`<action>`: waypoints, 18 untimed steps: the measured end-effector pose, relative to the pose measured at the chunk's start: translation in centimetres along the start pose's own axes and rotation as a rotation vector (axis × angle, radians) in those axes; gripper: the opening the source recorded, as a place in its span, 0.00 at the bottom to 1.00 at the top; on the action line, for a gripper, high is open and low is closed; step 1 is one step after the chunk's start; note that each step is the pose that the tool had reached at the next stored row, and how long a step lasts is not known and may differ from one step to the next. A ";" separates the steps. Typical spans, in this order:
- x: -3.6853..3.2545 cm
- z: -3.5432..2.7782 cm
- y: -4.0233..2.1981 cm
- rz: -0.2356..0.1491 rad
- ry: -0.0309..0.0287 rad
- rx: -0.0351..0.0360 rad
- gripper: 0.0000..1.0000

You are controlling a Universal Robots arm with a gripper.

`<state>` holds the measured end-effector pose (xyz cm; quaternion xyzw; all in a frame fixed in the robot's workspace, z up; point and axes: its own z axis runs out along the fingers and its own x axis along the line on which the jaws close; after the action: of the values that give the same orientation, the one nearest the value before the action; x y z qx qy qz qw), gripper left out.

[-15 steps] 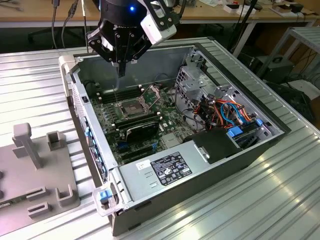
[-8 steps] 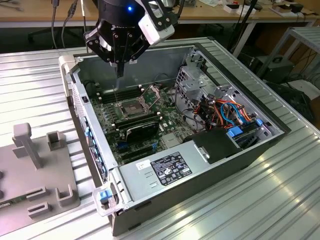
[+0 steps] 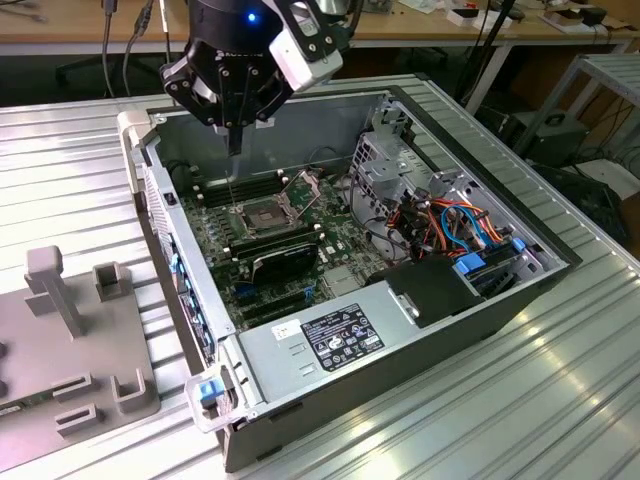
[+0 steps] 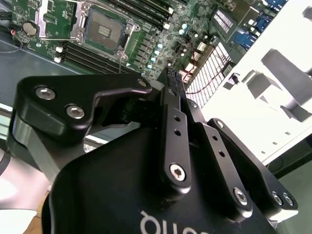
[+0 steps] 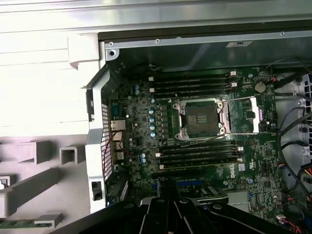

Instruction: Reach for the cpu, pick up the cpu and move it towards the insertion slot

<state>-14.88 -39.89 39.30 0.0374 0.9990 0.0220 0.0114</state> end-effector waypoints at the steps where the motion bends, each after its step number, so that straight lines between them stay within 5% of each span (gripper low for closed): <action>1: 0.06 0.00 0.00 0.000 0.0001 0.0000 0.11; 18: 1.29 0.00 -0.10 0.000 0.0027 0.0001 0.11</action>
<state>-16.17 -39.88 39.26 0.0375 0.9990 0.0220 0.0101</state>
